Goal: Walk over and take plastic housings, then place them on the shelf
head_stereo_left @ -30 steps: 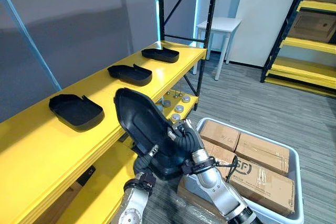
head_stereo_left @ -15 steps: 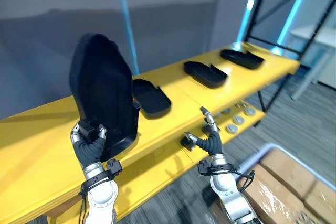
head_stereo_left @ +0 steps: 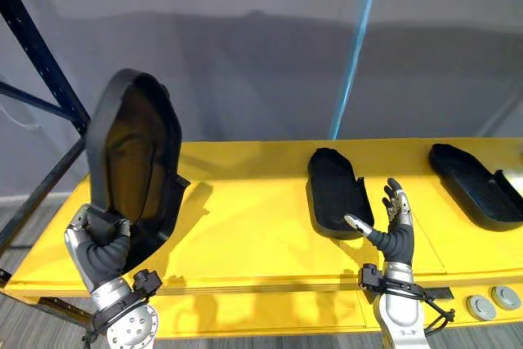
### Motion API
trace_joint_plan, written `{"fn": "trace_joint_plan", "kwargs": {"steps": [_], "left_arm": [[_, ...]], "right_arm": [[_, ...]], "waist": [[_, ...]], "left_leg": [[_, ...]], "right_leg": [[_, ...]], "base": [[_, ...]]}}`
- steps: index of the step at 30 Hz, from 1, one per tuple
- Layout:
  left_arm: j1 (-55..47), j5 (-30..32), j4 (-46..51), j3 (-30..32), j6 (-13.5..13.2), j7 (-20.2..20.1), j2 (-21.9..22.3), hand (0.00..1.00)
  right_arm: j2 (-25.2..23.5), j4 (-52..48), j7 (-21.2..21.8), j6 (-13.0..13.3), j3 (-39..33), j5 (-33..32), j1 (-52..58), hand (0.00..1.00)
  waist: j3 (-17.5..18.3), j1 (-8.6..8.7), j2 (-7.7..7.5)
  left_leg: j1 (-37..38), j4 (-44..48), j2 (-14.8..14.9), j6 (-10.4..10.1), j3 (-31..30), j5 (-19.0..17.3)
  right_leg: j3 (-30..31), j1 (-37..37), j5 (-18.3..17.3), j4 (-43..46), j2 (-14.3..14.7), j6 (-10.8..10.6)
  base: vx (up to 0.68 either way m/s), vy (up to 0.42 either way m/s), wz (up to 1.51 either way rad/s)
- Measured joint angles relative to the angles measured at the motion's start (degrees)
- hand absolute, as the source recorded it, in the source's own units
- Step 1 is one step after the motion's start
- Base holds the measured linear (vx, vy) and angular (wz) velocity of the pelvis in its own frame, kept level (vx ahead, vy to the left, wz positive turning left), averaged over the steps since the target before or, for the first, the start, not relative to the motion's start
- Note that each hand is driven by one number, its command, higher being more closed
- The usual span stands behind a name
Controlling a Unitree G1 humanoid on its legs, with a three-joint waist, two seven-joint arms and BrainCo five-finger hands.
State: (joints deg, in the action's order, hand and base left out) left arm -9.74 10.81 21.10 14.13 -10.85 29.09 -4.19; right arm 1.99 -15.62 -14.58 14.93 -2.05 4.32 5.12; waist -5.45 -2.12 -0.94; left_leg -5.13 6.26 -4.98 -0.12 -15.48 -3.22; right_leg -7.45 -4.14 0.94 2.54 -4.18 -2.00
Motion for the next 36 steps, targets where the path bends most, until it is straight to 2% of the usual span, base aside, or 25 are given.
{"fn": "trace_joint_plan", "kwargs": {"steps": [1,2,3,5,7,8,10,13,14,15,17,19,22,25,26,28,31,36], "left_arm": [[0.95,-2.97,-1.37,0.10,-0.29,-1.48,-0.26,1.00],[3.57,-8.48,-4.65,0.10,-0.48,-4.26,-1.34,1.00],[6.04,-15.23,-8.52,0.09,-0.75,-7.66,-3.15,1.00],[7.84,-20.86,-13.83,0.02,-0.76,-10.48,-7.94,1.00],[10.72,-35.89,-22.15,-1.91,0.79,-17.71,-18.96,1.00],[11.34,-38.22,-23.61,-2.71,1.06,-19.01,-21.58,1.00],[14.12,-49.80,-27.65,-7.27,2.41,-23.89,-31.06,1.00],[18.05,-58.50,-32.41,-13.53,4.00,-28.06,-40.83,1.00],[19.72,-60.24,-35.23,-16.39,5.60,-30.02,-45.35,1.00],[20.77,-60.85,-36.97,-18.39,6.62,-31.66,-47.94,1.00],[22.05,-60.88,-38.96,-20.20,7.56,-33.82,-50.39,1.00],[25.13,-60.67,-41.82,-22.58,8.64,-35.36,-52.20,1.00],[25.69,-59.39,-42.63,-22.61,9.32,-36.10,-53.91,1.00],[25.69,-57.68,-43.52,-22.61,9.49,-36.63,-54.70,1.00],[25.69,-57.19,-43.86,-22.62,9.63,-36.72,-54.79,0.00],[25.69,-55.40,-45.18,-22.70,9.91,-36.88,-54.85,0.00],[25.63,-53.31,-47.23,-25.22,10.51,-36.74,-55.25,0.00],[25.77,-51.62,-48.14,-25.49,10.41,-35.85,-55.19,0.00]], "right_arm": [[0.01,-0.57,0.36,-0.01,-0.59,-0.68,-0.07,0.00],[-0.06,-1.51,0.88,-0.02,-1.90,-1.83,0.11,0.00],[0.38,-1.56,1.23,-0.12,-3.80,-1.87,0.04,0.00],[0.55,-1.66,1.66,-0.23,-4.42,-1.89,0.22,0.00],[0.46,-2.24,3.37,-0.42,-4.58,-2.00,2.84,0.00],[0.46,-2.28,3.86,-0.52,-4.51,-2.01,3.48,0.00],[0.62,-3.22,5.23,-0.98,-4.18,-2.03,5.72,0.00],[2.11,-3.91,5.82,-1.24,-0.70,-2.01,7.33,0.00],[2.98,-3.92,6.34,-1.26,1.79,-2.01,8.30,0.00],[2.99,-3.92,6.62,-1.26,2.65,-2.02,9.05,0.00],[3.21,-3.92,6.84,-1.27,3.35,-2.03,9.67,0.00],[3.33,-3.91,7.09,-1.27,4.00,-2.04,10.56,0.00],[4.22,-3.91,7.52,-1.27,5.97,-2.01,10.59,0.00],[4.56,-3.92,7.76,-1.27,7.22,-2.01,10.43,0.00],[4.57,-3.92,7.84,-1.28,7.42,-2.02,10.43,0.00],[4.59,-3.92,7.98,-1.29,8.10,-2.01,10.75,0.00],[5.03,-3.91,8.49,-1.33,9.25,-2.00,10.76,0.00],[5.07,-3.91,9.13,-1.71,10.54,-1.99,11.36,0.00]], "waist": [[0.01,0.59,0.02],[-0.15,1.59,0.06],[-0.48,1.56,0.22],[-0.82,1.38,0.28],[-0.86,2.23,0.33],[-0.86,2.40,0.33],[-0.85,2.70,0.32],[-0.81,3.18,0.24],[-0.76,3.76,0.20],[-0.74,4.37,0.19],[-0.72,4.65,0.19],[-0.70,4.98,0.18],[-0.70,6.03,0.18],[-0.68,6.00,0.18],[-0.69,6.11,0.18],[-0.68,6.64,0.19],[-0.64,6.51,0.12],[-0.51,6.63,0.07]], "left_leg": [[-0.63,-0.08,0.87,-0.14,2.32,-0.68],[-2.04,-0.06,4.47,-0.56,11.15,-0.80],[-1.81,-1.08,7.58,-1.28,19.21,0.90],[-0.93,-2.72,7.35,-1.02,20.47,2.41],[-0.24,-3.46,6.41,-0.79,20.12,2.58],[0.14,-3.86,6.23,-0.67,20.17,2.67],[1.39,-4.94,5.59,-0.51,20.77,2.78],[1.83,-5.69,5.46,-0.42,21.93,2.84],[2.42,-6.44,5.49,-0.24,23.01,2.95],[2.39,-6.78,5.53,-0.21,23.43,2.98],[2.33,-7.27,5.74,-0.17,24.39,3.03],[2.38,-7.68,5.89,-0.19,24.65,3.08],[2.35,-8.08,6.09,-0.20,24.99,3.08],[2.35,-8.44,6.37,-0.20,26.37,3.07],[2.35,-8.46,6.40,-0.20,26.43,3.07],[2.40,-8.48,6.58,-0.21,26.45,3.07],[2.39,-8.20,6.72,-0.44,27.04,2.92],[2.40,-7.85,7.03,-0.71,27.21,2.82]], "right_leg": [[-1.36,0.16,0.01,-0.15,-0.14,0.03],[-3.80,0.25,-0.06,-0.07,-0.18,0.13],[-4.39,0.27,-0.35,0.02,-0.12,0.27],[-4.16,0.17,-0.55,0.05,-0.42,0.08],[-4.31,0.63,-0.96,0.04,-1.18,-0.39],[-4.25,0.81,-1.04,0.03,-1.31,-0.48],[-3.94,1.33,-1.39,-0.03,-1.95,-0.82],[-2.88,0.96,-1.38,-0.18,-1.99,-0.81],[-2.30,0.93,-1.37,-0.45,-1.89,-0.82],[-1.76,0.66,-1.31,-0.81,-1.77,-0.80],[-0.87,0.07,-1.05,-1.12,-1.44,-0.72],[-0.73,-0.04,-1.01,-1.46,-1.22,-0.69],[-0.30,-0.16,-0.86,-2.04,-0.92,-0.55],[0.81,-0.92,-0.71,-2.04,-0.56,-0.45],[0.84,-0.95,-0.69,-2.08,-0.53,-0.44],[0.95,-0.94,-0.63,-2.09,-0.39,-0.36],[2.16,-1.07,-0.51,-2.31,-0.26,-0.27],[2.27,-0.98,-0.26,-2.31,-0.03,0.01]], "base": [[0.04,-0.102,1.04],[0.04,-0.102,0.88],[0.04,-0.067,0.65],[0.05,0.031,0.07],[0.05,0.081,0.07],[0.04,0.064,0.02],[0.04,0.067,-0.08],[0.01,0.051,-0.22],[0.01,0.033,-0.35],[0.01,0.022,-0.29],[0.01,0.002,-0.23],[0.02,-0.011,-0.12],[0.02,-0.011,-0.06],[0.02,-0.010,-0.19],[0.00,-0.010,-0.13],[0.00,-0.010,-0.04],[-0.02,-0.003,-0.10],[-0.04,-0.005,-0.03]]}}
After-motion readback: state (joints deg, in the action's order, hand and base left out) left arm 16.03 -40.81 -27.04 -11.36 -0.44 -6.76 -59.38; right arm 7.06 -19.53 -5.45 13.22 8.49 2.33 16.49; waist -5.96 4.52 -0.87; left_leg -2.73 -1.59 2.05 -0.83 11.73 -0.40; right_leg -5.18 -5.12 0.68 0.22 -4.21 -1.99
